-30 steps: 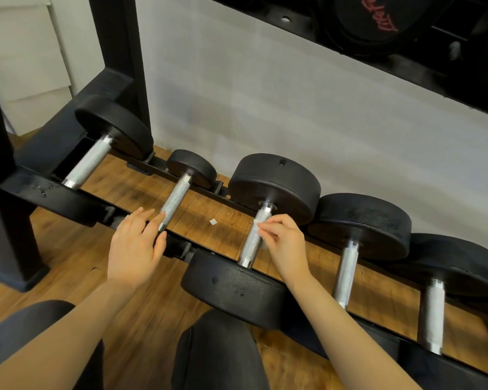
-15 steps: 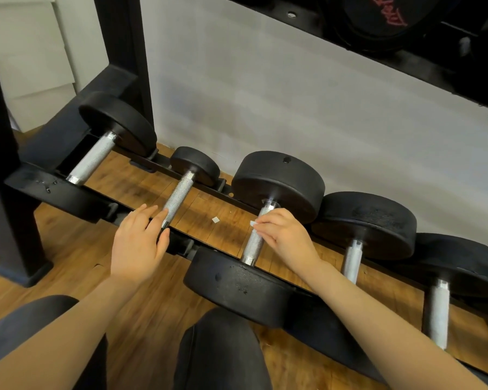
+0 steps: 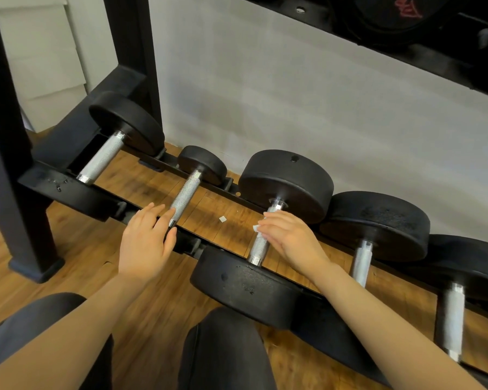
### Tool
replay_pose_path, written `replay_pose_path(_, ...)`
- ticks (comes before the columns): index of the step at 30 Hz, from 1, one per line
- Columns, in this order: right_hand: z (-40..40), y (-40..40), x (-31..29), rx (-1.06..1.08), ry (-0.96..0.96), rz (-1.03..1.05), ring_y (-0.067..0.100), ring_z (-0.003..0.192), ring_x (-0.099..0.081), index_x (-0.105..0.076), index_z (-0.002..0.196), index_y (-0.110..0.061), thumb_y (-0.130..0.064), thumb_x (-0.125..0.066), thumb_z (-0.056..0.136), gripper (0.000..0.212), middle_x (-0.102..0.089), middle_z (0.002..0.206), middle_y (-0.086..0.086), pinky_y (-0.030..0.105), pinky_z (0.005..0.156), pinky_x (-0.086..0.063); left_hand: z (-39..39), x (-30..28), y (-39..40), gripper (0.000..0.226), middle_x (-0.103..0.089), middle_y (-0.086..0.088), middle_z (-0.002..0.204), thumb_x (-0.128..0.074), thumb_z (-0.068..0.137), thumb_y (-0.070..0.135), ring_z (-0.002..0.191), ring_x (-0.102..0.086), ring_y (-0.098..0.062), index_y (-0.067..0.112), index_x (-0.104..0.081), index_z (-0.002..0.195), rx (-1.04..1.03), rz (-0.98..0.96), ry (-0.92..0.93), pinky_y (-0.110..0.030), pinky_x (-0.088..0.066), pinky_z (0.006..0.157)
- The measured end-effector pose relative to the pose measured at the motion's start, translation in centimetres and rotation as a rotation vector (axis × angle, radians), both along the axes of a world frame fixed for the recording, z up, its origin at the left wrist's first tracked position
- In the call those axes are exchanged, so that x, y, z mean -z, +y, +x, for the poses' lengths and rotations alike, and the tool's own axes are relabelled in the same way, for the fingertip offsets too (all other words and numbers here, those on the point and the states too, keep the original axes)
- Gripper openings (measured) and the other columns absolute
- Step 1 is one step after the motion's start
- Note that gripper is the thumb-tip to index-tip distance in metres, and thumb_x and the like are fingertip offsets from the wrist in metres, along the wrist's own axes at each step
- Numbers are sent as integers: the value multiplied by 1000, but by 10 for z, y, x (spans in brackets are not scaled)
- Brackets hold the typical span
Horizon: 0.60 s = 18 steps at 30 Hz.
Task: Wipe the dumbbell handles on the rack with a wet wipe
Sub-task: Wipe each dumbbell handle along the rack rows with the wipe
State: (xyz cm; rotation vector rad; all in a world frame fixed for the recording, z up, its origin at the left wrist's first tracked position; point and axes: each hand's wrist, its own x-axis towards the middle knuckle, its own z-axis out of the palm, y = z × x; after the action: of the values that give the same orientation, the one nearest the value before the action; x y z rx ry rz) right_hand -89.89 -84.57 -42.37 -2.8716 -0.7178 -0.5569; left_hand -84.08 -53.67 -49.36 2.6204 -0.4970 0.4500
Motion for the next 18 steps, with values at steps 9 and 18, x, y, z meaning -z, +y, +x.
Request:
replay_pose_path(9,-5,3,6,-29,69,-30,25,116,-61,-72,111,-10,-1,-85,68,46,-70,114,6,42,105,-42,0,0,0,49,-62,-17,125,-37,98,33,128,-50,-37,4,-62,128,-1,0,3,-52,-42,106)
replay_pose_path(18,-11,7,7,-65,121,-77,22,116,-61,-71,113,-14,-6,-84,70,46,-69,115,3,43,101,-49,0,1,2,49,-62,-18,125,-37,99,33,128,-50,-39,4,-62,128,6,-17,4,-53,-43,104)
